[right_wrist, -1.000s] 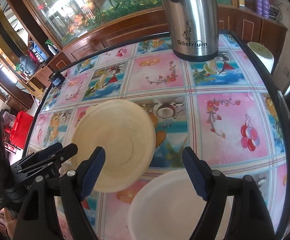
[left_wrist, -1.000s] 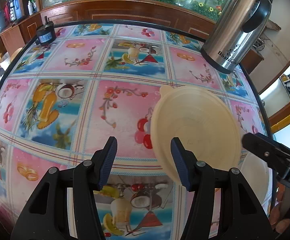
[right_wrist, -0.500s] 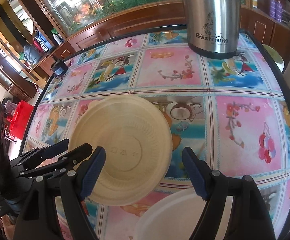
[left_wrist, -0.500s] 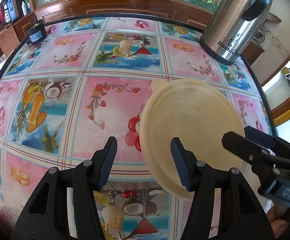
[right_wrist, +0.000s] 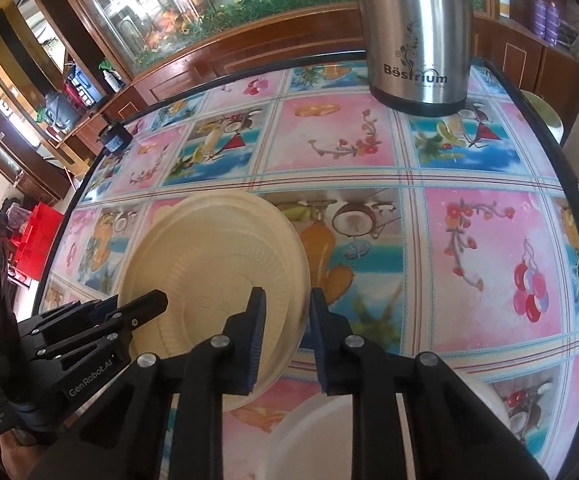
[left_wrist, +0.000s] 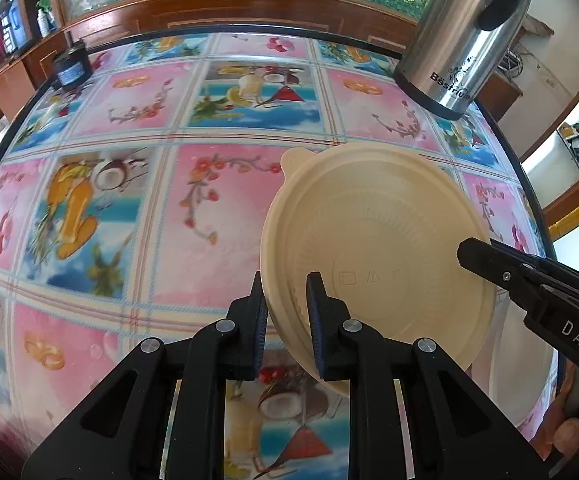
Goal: Organize plates and bowls
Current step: 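Grasp the cream bowl rim with both tools and lift it, then carry the cream bowl with both tools toward the basin stack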
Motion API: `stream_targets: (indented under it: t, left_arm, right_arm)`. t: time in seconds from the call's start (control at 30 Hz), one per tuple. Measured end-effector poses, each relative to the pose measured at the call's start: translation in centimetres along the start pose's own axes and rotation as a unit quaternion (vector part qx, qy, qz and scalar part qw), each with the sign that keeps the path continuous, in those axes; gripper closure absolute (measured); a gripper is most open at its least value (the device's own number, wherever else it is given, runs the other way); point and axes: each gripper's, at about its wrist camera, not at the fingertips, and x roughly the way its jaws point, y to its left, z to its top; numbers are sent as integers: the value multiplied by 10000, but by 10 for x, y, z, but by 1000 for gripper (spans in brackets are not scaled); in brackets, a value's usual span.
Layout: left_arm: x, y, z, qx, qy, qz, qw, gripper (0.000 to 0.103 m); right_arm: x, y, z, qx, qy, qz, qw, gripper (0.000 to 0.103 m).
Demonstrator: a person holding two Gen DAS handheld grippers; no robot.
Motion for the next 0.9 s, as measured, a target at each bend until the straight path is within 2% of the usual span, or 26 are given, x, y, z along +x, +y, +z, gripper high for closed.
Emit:
stream_targets:
  t: [0.43,0.9]
  left_arm:
    - [-40,28,-41,-95,-174,109,9997,85]
    - [-88,32,-98,115,-568,290,9979,85]
  right_arm:
    - [-6,40,-35,-243,79,163,9995,82]
    - [-39,68,-88,-365,-23,225,9991,81]
